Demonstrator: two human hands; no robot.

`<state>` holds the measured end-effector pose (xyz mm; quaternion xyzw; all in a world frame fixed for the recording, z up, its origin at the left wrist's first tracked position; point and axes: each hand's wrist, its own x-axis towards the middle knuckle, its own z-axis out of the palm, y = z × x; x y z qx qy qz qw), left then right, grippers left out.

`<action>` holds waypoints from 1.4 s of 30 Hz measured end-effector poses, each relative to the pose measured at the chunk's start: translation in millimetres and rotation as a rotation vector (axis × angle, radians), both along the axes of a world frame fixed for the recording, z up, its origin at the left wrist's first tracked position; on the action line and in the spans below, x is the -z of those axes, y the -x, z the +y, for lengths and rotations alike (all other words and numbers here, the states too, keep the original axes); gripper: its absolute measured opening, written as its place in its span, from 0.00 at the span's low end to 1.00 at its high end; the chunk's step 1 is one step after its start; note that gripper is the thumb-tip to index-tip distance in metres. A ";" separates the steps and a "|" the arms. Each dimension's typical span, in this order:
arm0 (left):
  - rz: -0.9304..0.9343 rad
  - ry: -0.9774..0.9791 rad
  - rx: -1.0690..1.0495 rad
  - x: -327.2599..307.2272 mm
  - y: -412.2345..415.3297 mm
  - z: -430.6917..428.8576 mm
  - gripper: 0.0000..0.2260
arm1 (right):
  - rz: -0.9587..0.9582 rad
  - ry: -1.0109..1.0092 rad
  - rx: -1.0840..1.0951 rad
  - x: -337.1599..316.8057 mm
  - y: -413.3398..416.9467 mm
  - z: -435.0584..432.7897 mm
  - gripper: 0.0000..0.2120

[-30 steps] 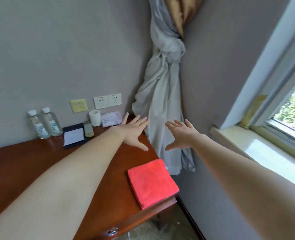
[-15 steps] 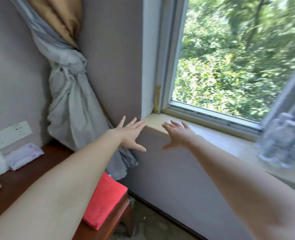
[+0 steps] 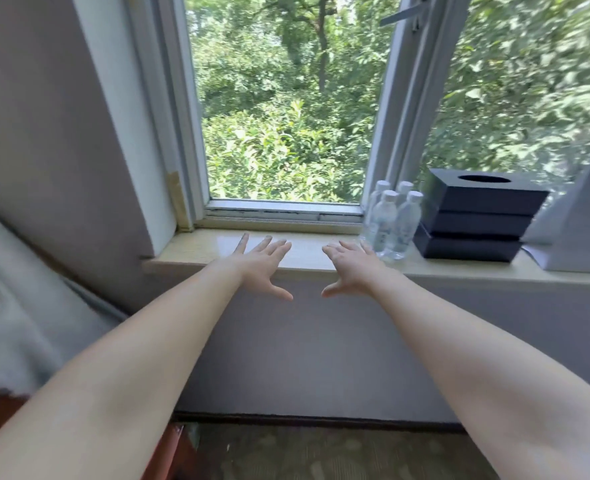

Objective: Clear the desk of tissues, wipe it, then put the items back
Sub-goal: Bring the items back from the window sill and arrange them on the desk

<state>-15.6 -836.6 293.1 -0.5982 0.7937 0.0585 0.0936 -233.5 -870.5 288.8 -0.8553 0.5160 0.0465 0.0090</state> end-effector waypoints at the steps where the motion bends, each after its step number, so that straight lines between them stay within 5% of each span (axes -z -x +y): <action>1: -0.003 0.001 0.026 -0.1 9.0 -4.0 0.49 | 0.002 0.008 0.024 -0.7 9.2 2.2 0.47; 19: -0.012 0.051 0.194 -3.1 125.9 -59.0 0.49 | 0.054 0.040 0.229 -2.1 122.6 -6.9 0.46; 42: 0.038 0.107 -0.075 21.1 196.0 -197.1 0.47 | -0.077 0.043 0.268 9.3 197.0 -159.8 0.37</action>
